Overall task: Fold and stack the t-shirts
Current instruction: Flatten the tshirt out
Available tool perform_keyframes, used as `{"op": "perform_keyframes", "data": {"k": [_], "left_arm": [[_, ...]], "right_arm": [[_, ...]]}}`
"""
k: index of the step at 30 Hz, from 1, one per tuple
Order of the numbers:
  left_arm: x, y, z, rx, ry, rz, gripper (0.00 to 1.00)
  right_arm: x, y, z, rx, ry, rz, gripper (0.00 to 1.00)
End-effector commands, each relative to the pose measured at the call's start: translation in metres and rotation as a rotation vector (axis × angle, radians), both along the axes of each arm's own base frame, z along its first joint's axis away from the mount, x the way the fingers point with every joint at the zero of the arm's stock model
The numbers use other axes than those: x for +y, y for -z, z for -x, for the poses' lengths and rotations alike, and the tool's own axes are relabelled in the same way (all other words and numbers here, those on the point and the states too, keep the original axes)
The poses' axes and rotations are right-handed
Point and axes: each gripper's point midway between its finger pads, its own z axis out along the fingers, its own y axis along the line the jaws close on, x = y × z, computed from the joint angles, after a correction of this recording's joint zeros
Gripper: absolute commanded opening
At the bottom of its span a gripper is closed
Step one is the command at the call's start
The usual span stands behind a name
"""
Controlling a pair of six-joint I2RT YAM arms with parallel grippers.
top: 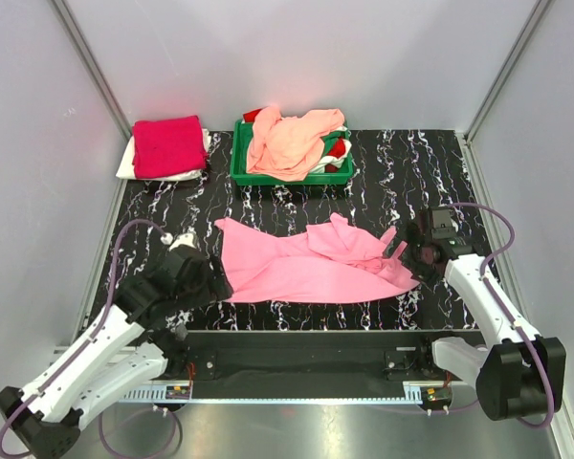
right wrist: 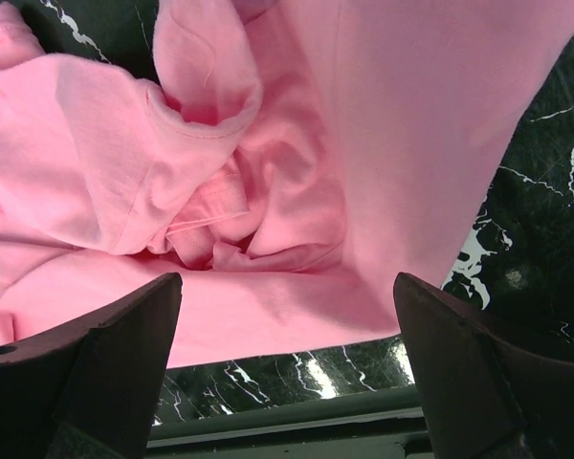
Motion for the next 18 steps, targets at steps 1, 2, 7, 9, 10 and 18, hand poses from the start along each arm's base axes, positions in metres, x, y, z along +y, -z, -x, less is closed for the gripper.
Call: {"op": "perform_keyframes", "data": {"k": [1, 2, 7, 9, 10, 18], "left_arm": [[-0.026, -0.028, -0.040, -0.087, 0.006, 0.034, 0.97], [-0.027, -0.013, -0.048, -0.029, 0.010, -0.036, 0.96], [-0.048, 0.005, -0.078, 0.009, 0.036, -0.091, 0.78], [-0.058, 0.018, -0.080, 0.044, 0.056, -0.072, 0.61], [-0.061, 0.023, -0.083, 0.047, 0.055, -0.067, 0.58], [-0.051, 0.060, -0.077, 0.127, 0.041, -0.155, 0.53]], "right_arm": [[0.002, -0.006, -0.012, -0.041, 0.015, -0.021, 1.00], [0.002, -0.008, -0.013, -0.046, 0.014, -0.021, 1.00], [0.001, -0.017, -0.009, -0.059, 0.007, -0.013, 1.00], [0.000, -0.018, -0.008, -0.062, 0.003, -0.013, 1.00], [0.000, -0.020, -0.008, -0.070, 0.003, -0.012, 1.00], [-0.002, -0.020, -0.007, -0.065, -0.003, 0.001, 1.00]]}}
